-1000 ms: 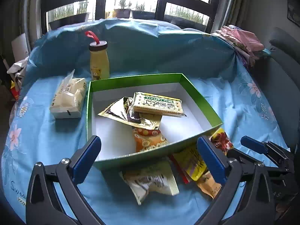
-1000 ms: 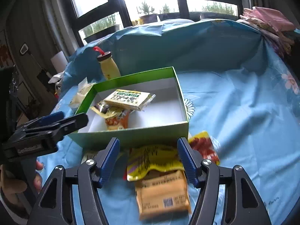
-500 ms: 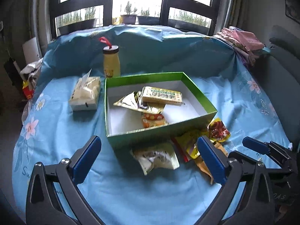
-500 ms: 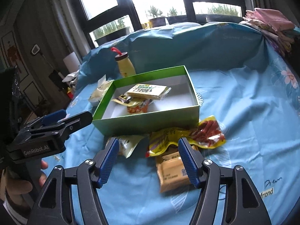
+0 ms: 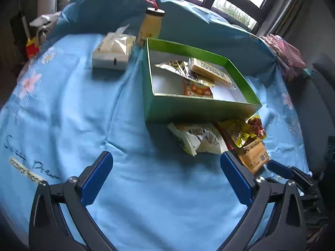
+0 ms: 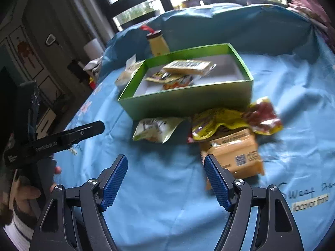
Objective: Organize snacks
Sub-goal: 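Withdraw the right gripper toward the white-and-green snack packet, then close the right gripper on the white-and-green snack packet, then carry the white packet into the green box and open the right gripper, then withdraw the right gripper toward the orange cake packet, then close the right gripper on the orange cake packet and lift it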
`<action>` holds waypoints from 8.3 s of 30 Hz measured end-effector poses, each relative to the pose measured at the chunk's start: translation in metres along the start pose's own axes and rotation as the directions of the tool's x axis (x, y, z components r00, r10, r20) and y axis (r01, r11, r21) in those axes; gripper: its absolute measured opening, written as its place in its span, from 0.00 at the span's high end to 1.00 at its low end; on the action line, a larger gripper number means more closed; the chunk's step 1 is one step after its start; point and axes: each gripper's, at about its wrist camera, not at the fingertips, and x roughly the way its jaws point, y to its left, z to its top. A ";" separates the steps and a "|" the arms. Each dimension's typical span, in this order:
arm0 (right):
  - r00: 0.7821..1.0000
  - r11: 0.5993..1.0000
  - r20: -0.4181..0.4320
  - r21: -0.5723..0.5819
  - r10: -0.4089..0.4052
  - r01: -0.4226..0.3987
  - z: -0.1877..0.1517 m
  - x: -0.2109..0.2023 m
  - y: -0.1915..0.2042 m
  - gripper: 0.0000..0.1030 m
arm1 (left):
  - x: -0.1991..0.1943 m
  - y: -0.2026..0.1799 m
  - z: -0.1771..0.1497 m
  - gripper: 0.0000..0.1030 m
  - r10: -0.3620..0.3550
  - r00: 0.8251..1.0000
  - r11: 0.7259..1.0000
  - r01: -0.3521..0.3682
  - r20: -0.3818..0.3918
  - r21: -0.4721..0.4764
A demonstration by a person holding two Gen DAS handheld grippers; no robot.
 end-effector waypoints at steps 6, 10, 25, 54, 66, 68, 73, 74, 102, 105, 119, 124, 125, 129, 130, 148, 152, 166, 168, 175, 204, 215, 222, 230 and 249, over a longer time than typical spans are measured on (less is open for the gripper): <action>0.999 0.998 -0.028 -0.051 0.020 -0.021 -0.001 0.024 0.013 0.26 | 0.011 -0.004 -0.005 0.00 -0.041 0.999 0.999 0.041 -0.011 0.031; 0.999 0.996 -0.041 -0.088 0.010 -0.013 -0.001 0.037 0.018 0.26 | 0.020 -0.007 -0.005 0.00 -0.048 0.999 0.997 0.049 -0.013 0.060; 0.999 0.989 -0.048 -0.147 -0.014 0.007 0.019 0.081 0.017 0.43 | 0.060 -0.019 0.019 0.19 -0.156 0.984 0.983 0.163 -0.080 0.089; 0.999 0.984 -0.033 -0.175 -0.017 0.011 0.023 0.085 0.015 0.90 | 0.075 -0.016 0.015 0.72 -0.196 0.974 0.974 0.207 -0.116 0.089; 1.000 0.974 0.031 -0.228 -0.003 0.010 0.012 0.037 0.037 0.90 | 0.024 -0.037 0.003 0.74 -0.202 0.979 0.966 0.206 -0.039 0.157; 0.998 0.969 0.056 -0.245 -0.007 0.020 0.015 0.027 0.042 0.90 | 0.014 -0.042 0.008 0.74 -0.201 0.979 0.964 0.201 -0.015 0.174; 0.994 0.966 0.112 -0.258 -0.003 0.032 0.027 0.009 0.047 0.90 | 0.000 -0.053 0.020 0.74 -0.203 0.979 0.960 0.194 0.025 0.202; 0.992 0.964 0.122 -0.262 -0.004 0.037 0.030 0.006 0.047 0.90 | -0.002 -0.056 0.024 0.74 -0.203 0.979 0.959 0.191 0.033 0.210; 0.987 0.955 0.159 -0.295 0.030 0.018 0.131 0.056 0.038 0.90 | 0.043 -0.041 0.127 0.75 -0.130 0.989 0.971 0.112 0.073 0.209; 0.991 0.958 0.130 -0.286 0.032 0.007 0.132 0.073 0.034 0.90 | 0.056 -0.035 0.128 0.75 -0.112 0.992 0.975 0.100 0.051 0.199; 0.999 0.972 0.028 -0.234 0.017 -0.010 0.132 0.112 0.020 0.90 | 0.089 -0.027 0.124 0.73 -0.063 0.998 0.982 0.063 -0.008 0.180; 1.000 0.976 0.011 -0.218 -0.001 0.004 0.126 0.112 0.017 0.90 | 0.087 -0.027 0.121 0.70 -0.037 0.999 0.982 0.038 -0.008 0.185; 1.000 0.977 0.005 -0.215 -0.007 0.008 0.125 0.111 0.016 0.90 | 0.086 -0.027 0.121 0.67 -0.033 0.999 0.982 0.033 -0.002 0.186; 0.999 0.977 -0.004 -0.209 -0.039 0.037 0.120 0.106 0.013 0.89 | 0.078 -0.030 0.119 0.48 -0.013 1.000 0.980 0.009 0.022 0.197; 0.999 0.978 -0.002 -0.206 -0.042 0.041 0.119 0.104 0.012 0.88 | 0.075 -0.031 0.118 0.48 -0.009 1.000 0.979 0.002 0.030 0.204; 0.991 0.993 0.111 -0.085 -0.077 0.087 0.087 0.020 -0.003 0.42 | 0.016 -0.053 0.080 0.10 0.092 0.984 0.963 -0.126 0.150 0.239; 0.988 0.995 0.131 -0.058 -0.078 0.086 0.078 0.000 -0.006 0.39 | 0.001 -0.058 0.072 0.00 0.103 0.979 0.964 -0.141 0.174 0.227; 0.978 0.993 0.173 0.015 -0.117 0.116 0.048 -0.048 -0.019 0.25 | -0.035 -0.078 0.040 0.00 0.115 0.967 0.959 -0.168 0.227 0.230; 0.976 0.992 0.176 0.024 -0.126 0.123 0.044 -0.052 -0.021 0.25 | -0.035 -0.079 0.038 0.00 0.113 0.969 0.961 -0.163 0.220 0.225; 0.976 0.990 0.166 0.059 -0.140 0.132 0.034 -0.059 -0.032 0.25 | -0.033 -0.086 0.029 0.00 0.125 0.970 0.957 -0.174 0.210 0.233; 0.988 0.985 0.029 0.084 -0.153 0.150 -0.019 -0.044 -0.081 0.25 | 0.032 -0.097 -0.019 0.00 -0.019 0.998 0.981 0.031 -0.066 0.189; 0.996 0.996 -0.002 0.036 -0.085 0.085 -0.030 -0.021 -0.102 0.25 | 0.063 -0.125 -0.029 0.02 -0.213 0.964 0.967 0.231 -0.161 0.104; 0.999 0.999 0.006 -0.019 -0.042 0.042 -0.021 -0.003 -0.100 0.25 | 0.088 -0.140 -0.022 0.15 -0.257 0.943 0.959 0.277 -0.214 0.069; 1.000 1.000 -0.003 -0.028 -0.005 0.005 -0.016 0.010 -0.102 0.43 | 0.102 -0.139 -0.022 0.27 -0.272 0.931 0.956 0.290 -0.245 0.041; 1.000 0.999 0.013 -0.045 0.005 -0.004 -0.030 -0.005 -0.076 0.64 | 0.076 -0.126 -0.030 0.55 -0.266 0.940 0.952 0.291 -0.213 0.096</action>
